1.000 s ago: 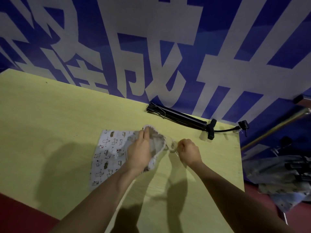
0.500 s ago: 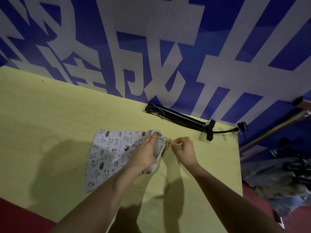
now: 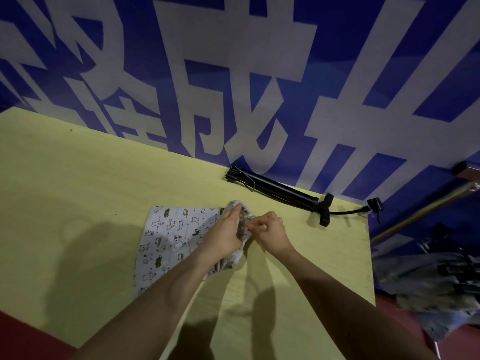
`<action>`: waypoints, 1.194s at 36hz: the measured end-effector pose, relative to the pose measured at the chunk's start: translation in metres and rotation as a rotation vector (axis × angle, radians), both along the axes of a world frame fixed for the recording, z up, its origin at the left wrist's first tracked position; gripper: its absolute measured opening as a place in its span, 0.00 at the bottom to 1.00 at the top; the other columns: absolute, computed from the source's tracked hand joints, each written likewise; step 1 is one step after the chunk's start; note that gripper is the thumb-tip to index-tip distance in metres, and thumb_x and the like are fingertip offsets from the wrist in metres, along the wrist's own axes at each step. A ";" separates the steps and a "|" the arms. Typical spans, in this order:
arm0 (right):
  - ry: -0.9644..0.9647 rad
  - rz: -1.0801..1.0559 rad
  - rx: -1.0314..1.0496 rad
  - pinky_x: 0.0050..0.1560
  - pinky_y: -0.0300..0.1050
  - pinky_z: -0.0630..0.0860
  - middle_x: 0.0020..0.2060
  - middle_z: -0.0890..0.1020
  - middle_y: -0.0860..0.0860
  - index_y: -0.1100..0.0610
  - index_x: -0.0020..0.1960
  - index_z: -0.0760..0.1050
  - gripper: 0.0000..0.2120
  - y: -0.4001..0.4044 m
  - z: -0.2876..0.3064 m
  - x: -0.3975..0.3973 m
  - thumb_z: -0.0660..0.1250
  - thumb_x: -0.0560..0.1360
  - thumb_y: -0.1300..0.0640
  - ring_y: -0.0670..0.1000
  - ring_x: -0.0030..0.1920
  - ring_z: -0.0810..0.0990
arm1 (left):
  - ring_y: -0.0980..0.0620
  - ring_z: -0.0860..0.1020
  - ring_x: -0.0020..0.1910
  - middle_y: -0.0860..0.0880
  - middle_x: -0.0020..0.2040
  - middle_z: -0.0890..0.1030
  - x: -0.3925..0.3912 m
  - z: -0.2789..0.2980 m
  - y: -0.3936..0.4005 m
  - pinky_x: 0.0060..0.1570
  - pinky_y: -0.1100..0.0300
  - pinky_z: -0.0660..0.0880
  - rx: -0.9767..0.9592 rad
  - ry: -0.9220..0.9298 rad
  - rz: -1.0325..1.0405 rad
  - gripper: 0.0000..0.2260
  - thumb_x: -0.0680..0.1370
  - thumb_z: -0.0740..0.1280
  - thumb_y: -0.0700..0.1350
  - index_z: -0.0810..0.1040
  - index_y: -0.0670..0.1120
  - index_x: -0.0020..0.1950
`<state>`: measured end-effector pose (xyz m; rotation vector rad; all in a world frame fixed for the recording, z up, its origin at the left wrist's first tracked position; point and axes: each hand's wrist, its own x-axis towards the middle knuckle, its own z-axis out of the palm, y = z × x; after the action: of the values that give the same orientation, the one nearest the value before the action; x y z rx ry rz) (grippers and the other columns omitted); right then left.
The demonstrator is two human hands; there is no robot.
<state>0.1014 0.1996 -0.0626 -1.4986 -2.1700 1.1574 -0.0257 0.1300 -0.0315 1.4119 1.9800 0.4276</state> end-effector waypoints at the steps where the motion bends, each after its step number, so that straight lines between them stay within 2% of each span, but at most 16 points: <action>1: -0.010 0.017 -0.009 0.59 0.47 0.67 0.48 0.72 0.51 0.52 0.52 0.82 0.07 0.003 0.001 0.001 0.67 0.76 0.54 0.55 0.57 0.69 | 0.46 0.65 0.72 0.51 0.79 0.52 0.000 0.000 0.003 0.61 0.50 0.74 0.005 0.001 0.006 0.42 0.73 0.68 0.34 0.46 0.50 0.78; 3: -0.027 0.086 -0.037 0.60 0.46 0.69 0.48 0.74 0.52 0.55 0.54 0.82 0.09 0.007 -0.001 0.004 0.65 0.77 0.56 0.55 0.57 0.72 | 0.46 0.65 0.72 0.51 0.78 0.53 0.000 0.001 0.009 0.62 0.49 0.73 0.021 0.021 0.014 0.41 0.74 0.68 0.36 0.47 0.50 0.78; 5: -0.005 0.143 -0.088 0.56 0.39 0.68 0.47 0.77 0.50 0.59 0.56 0.81 0.11 0.009 0.000 0.004 0.63 0.78 0.60 0.53 0.55 0.75 | 0.46 0.66 0.72 0.52 0.78 0.53 0.000 0.000 0.013 0.62 0.48 0.73 0.040 0.045 0.015 0.39 0.75 0.68 0.39 0.47 0.51 0.78; 6: 0.005 0.139 -0.107 0.55 0.39 0.68 0.49 0.78 0.52 0.60 0.56 0.80 0.11 0.010 0.000 0.003 0.61 0.79 0.60 0.53 0.55 0.75 | 0.45 0.66 0.71 0.52 0.78 0.52 -0.001 0.000 0.016 0.60 0.48 0.74 0.051 0.061 0.018 0.39 0.75 0.68 0.40 0.47 0.52 0.78; 9: 0.045 0.029 -0.061 0.54 0.42 0.69 0.53 0.78 0.56 0.57 0.55 0.80 0.11 0.018 -0.001 -0.001 0.60 0.80 0.57 0.54 0.55 0.76 | 0.45 0.69 0.69 0.52 0.79 0.50 -0.004 0.001 0.023 0.55 0.49 0.76 0.070 0.146 0.053 0.38 0.76 0.68 0.41 0.47 0.51 0.78; 13: 0.077 -0.072 0.058 0.54 0.46 0.74 0.51 0.77 0.53 0.56 0.54 0.79 0.09 0.040 0.002 -0.007 0.62 0.78 0.57 0.54 0.53 0.77 | 0.45 0.66 0.71 0.48 0.78 0.54 -0.010 0.005 0.037 0.57 0.51 0.73 0.032 0.233 0.117 0.34 0.76 0.66 0.41 0.51 0.48 0.77; 16: -0.040 -0.036 0.159 0.58 0.49 0.73 0.58 0.75 0.54 0.57 0.60 0.75 0.12 0.058 0.004 -0.011 0.62 0.77 0.60 0.55 0.59 0.74 | 0.44 0.71 0.65 0.47 0.74 0.61 -0.012 0.007 0.048 0.53 0.51 0.74 -0.007 0.264 0.114 0.30 0.76 0.65 0.41 0.57 0.46 0.76; 20: -0.322 0.032 0.290 0.70 0.51 0.60 0.71 0.66 0.56 0.58 0.73 0.60 0.26 0.085 0.002 -0.015 0.63 0.76 0.59 0.58 0.71 0.63 | 0.43 0.73 0.62 0.46 0.71 0.65 -0.011 0.009 0.061 0.50 0.51 0.74 -0.045 0.309 0.082 0.25 0.76 0.63 0.37 0.62 0.45 0.72; 23: -0.521 0.066 0.255 0.75 0.54 0.50 0.76 0.55 0.56 0.58 0.77 0.50 0.32 0.103 -0.004 -0.010 0.61 0.78 0.56 0.58 0.76 0.53 | 0.43 0.73 0.61 0.46 0.70 0.66 -0.011 0.009 0.068 0.49 0.51 0.73 -0.055 0.339 0.046 0.24 0.76 0.61 0.36 0.63 0.44 0.72; 24: -0.570 0.087 0.235 0.75 0.54 0.49 0.77 0.55 0.56 0.58 0.77 0.49 0.32 0.107 -0.006 -0.007 0.60 0.79 0.54 0.58 0.76 0.53 | 0.43 0.73 0.61 0.46 0.70 0.65 -0.011 0.008 0.069 0.50 0.51 0.73 -0.060 0.345 0.032 0.24 0.76 0.61 0.36 0.63 0.44 0.72; 26: -0.631 0.136 0.258 0.74 0.54 0.53 0.75 0.59 0.56 0.58 0.76 0.50 0.31 0.112 -0.011 -0.003 0.60 0.79 0.51 0.58 0.75 0.56 | 0.43 0.73 0.62 0.46 0.71 0.65 -0.013 0.005 0.071 0.50 0.51 0.73 -0.071 0.348 0.012 0.25 0.76 0.61 0.36 0.62 0.44 0.73; 29: -0.700 0.201 0.384 0.68 0.53 0.61 0.69 0.65 0.57 0.57 0.74 0.56 0.28 0.114 -0.015 0.001 0.58 0.79 0.47 0.59 0.69 0.63 | 0.44 0.73 0.62 0.47 0.73 0.63 -0.016 0.000 0.071 0.49 0.52 0.74 -0.067 0.336 -0.013 0.27 0.76 0.62 0.37 0.61 0.47 0.74; 32: -0.749 0.265 0.455 0.64 0.51 0.64 0.65 0.68 0.56 0.56 0.70 0.62 0.24 0.110 -0.016 0.000 0.57 0.79 0.44 0.59 0.65 0.66 | 0.45 0.75 0.61 0.49 0.74 0.63 -0.019 -0.002 0.065 0.46 0.54 0.75 -0.058 0.349 -0.030 0.26 0.77 0.61 0.38 0.61 0.49 0.74; 37: -0.736 0.319 0.447 0.63 0.50 0.67 0.61 0.73 0.56 0.57 0.67 0.63 0.20 0.094 -0.019 0.002 0.56 0.80 0.46 0.58 0.61 0.72 | 0.44 0.78 0.54 0.46 0.64 0.74 -0.024 -0.003 0.049 0.44 0.55 0.74 -0.027 0.319 0.078 0.22 0.76 0.60 0.36 0.68 0.47 0.70; 43: -0.744 0.352 0.453 0.56 0.50 0.70 0.58 0.76 0.58 0.56 0.65 0.62 0.19 0.080 -0.005 0.013 0.57 0.80 0.47 0.60 0.57 0.75 | 0.45 0.77 0.56 0.46 0.63 0.75 -0.022 0.003 0.030 0.47 0.53 0.76 0.008 0.277 0.058 0.19 0.76 0.60 0.35 0.72 0.45 0.66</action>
<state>0.1140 0.2792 -0.0673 -1.5103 -2.9943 0.0988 -0.0473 0.1598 -0.0285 1.4873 2.2453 0.2764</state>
